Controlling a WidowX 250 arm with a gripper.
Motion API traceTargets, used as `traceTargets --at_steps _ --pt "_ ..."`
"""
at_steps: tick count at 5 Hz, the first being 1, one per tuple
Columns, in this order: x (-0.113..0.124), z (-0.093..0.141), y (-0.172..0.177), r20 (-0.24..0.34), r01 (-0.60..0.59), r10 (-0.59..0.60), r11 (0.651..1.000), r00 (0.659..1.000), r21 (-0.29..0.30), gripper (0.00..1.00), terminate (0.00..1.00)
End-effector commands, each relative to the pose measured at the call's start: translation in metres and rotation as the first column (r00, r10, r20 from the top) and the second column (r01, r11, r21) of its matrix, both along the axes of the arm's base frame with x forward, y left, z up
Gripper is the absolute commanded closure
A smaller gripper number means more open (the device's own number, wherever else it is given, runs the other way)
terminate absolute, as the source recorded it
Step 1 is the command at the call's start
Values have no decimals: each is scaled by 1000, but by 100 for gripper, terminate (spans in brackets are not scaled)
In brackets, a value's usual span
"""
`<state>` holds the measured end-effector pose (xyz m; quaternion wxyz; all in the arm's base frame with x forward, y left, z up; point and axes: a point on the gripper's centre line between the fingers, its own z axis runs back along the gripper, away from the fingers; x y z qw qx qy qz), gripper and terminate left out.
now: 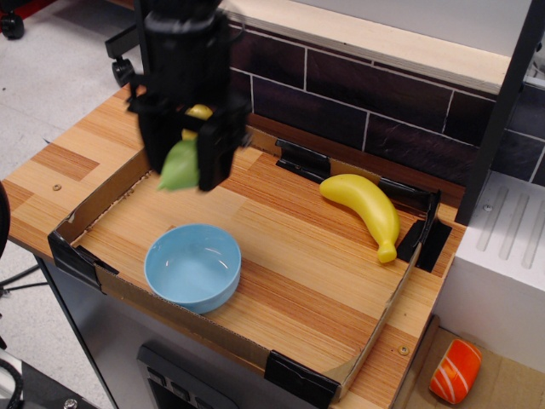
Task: Put pear in bowl
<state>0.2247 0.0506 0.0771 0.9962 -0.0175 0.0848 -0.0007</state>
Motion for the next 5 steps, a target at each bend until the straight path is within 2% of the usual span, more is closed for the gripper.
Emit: traceTargets --at_steps 1,2,3,5 --pt "-9 -18 10 35 53 -56 996 998 71 100 0" --pt "-7 -27 8 9 33 -34 995 999 91 0 0" --pt "-6 -21 6 24 30 -32 997 999 69 0 0" --pt "4 37 0 55 -14 16 1000 998 -25 0 0"
